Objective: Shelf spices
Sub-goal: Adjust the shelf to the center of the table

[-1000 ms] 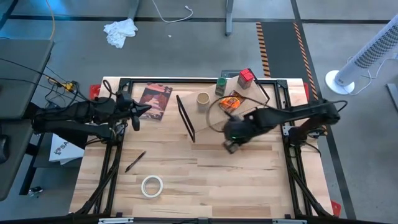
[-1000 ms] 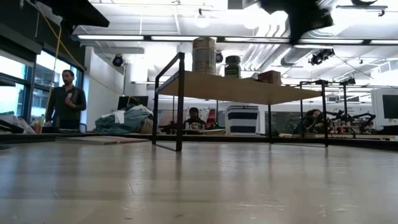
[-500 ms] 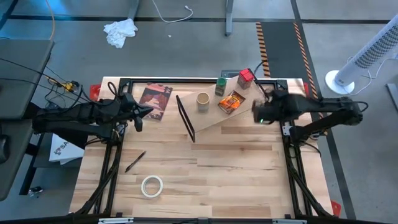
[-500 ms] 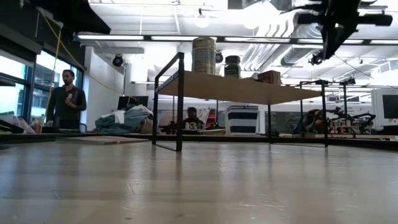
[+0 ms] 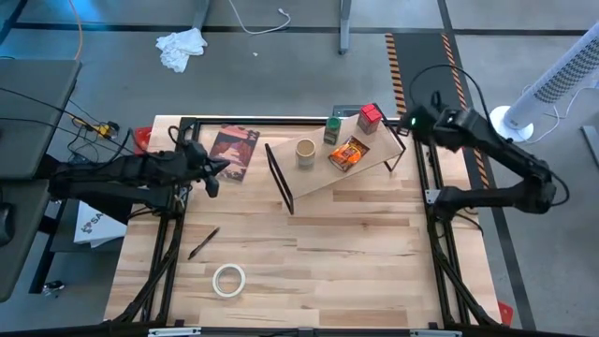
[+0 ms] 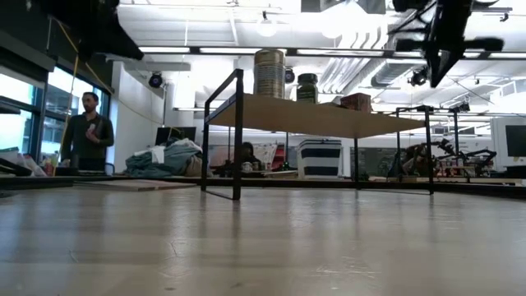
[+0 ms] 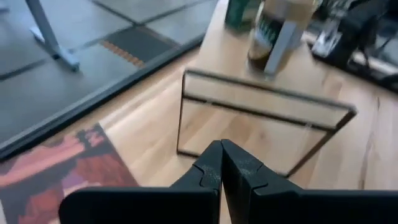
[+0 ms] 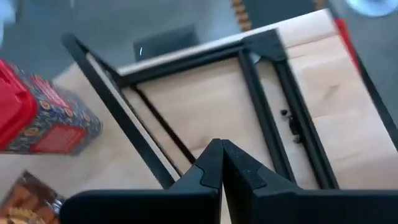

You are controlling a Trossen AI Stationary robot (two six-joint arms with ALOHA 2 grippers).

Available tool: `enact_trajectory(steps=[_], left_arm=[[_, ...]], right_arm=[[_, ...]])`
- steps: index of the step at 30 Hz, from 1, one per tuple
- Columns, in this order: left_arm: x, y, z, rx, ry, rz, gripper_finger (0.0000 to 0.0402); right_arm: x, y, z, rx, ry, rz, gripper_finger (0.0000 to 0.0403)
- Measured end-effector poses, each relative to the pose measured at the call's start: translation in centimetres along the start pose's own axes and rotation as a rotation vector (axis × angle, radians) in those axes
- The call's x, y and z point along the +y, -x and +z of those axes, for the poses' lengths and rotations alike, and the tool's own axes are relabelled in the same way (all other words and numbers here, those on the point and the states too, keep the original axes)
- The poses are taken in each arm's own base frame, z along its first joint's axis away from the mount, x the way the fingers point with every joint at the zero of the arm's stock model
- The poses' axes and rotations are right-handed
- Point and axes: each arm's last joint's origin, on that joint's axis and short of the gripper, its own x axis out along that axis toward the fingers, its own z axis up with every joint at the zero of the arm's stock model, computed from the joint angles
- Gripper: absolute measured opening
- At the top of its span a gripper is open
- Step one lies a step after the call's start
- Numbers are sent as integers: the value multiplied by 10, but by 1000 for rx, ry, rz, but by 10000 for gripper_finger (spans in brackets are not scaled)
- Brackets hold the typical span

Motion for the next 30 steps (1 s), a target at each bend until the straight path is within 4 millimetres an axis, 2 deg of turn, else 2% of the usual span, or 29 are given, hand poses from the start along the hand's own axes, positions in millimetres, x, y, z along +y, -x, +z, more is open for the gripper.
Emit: enact_trajectory(steps=[4,7,11,16,22,30], left_arm=[[-4,-8,-4,73,-32,-12,0],[-6,-15,-8,128,-62,10,0],[-9,-30,-21,178,-75,38,0],[-13,-50,-44,224,15,0,0],[-14,-59,-57,265,107,-20,0],[-14,-59,-57,256,98,-21,0]], right_arm=[[-2,-22,22,144,92,63,0],[-2,-36,31,227,161,91,0],[4,-52,35,295,250,113,0],[14,-67,35,360,328,150,0],[19,-69,32,386,372,180,0],[28,-57,13,446,443,184,0]])
